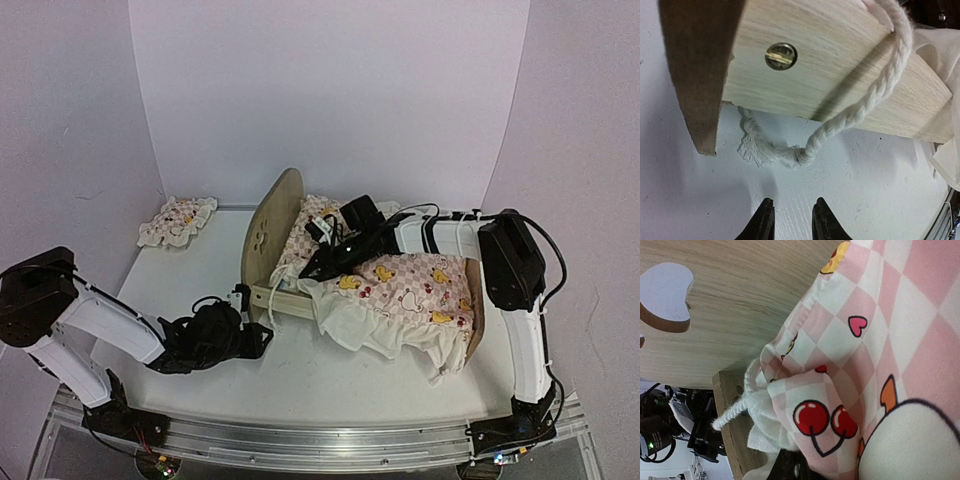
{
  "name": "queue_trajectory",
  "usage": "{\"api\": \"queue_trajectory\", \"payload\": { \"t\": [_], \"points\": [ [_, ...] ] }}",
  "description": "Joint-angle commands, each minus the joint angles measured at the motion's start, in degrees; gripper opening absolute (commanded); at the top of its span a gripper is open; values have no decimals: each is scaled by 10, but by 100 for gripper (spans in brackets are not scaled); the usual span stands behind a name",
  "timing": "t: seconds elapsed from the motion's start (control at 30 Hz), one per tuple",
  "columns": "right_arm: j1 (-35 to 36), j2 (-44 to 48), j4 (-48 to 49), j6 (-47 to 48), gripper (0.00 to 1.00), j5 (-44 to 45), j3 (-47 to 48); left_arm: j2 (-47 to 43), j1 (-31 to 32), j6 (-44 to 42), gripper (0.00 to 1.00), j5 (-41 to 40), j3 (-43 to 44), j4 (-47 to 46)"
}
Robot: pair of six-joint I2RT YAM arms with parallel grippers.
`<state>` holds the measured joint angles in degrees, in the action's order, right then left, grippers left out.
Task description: Set up the pet bed
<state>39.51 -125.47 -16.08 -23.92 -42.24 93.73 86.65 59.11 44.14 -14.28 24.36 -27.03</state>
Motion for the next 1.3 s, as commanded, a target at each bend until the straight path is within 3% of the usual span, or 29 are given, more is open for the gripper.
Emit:
{"api": "queue_trajectory", "payload": {
  "t": [0.0, 0.17, 0.27, 0.73, 0.87, 0.9, 0.97, 1.0, 1.27],
  "points": [
    [4, 15, -16, 23, 7, 20, 28, 29, 23, 36, 27, -64, 39, -15],
    [6, 31, -18, 44, 7, 32, 16, 84, 27, 53, 14, -93, 75, 7],
    [6, 39, -18, 58, 7, 36, 6, 106, 30, 75, 12, -133, 99, 38],
    [8, 49, -18, 87, 6, 20, -12, 237, 31, 59, 42, -255, 239, 164],
    [10, 54, -18, 90, 6, 23, -16, 264, 18, 41, 30, -256, 258, 175],
    [11, 55, -18, 90, 6, 24, -16, 269, 18, 38, 25, -258, 259, 175],
    [14, 57, -19, 89, 7, 29, -17, 274, 16, 31, 5, -253, 257, 174],
    [16, 60, -22, 90, 7, 35, -17, 269, 16, 21, 1, -244, 253, 174],
    [35, 76, -99, 110, 32, 118, 5, 82, 16, -58, 0, -11, 135, 153]
  ]
}}
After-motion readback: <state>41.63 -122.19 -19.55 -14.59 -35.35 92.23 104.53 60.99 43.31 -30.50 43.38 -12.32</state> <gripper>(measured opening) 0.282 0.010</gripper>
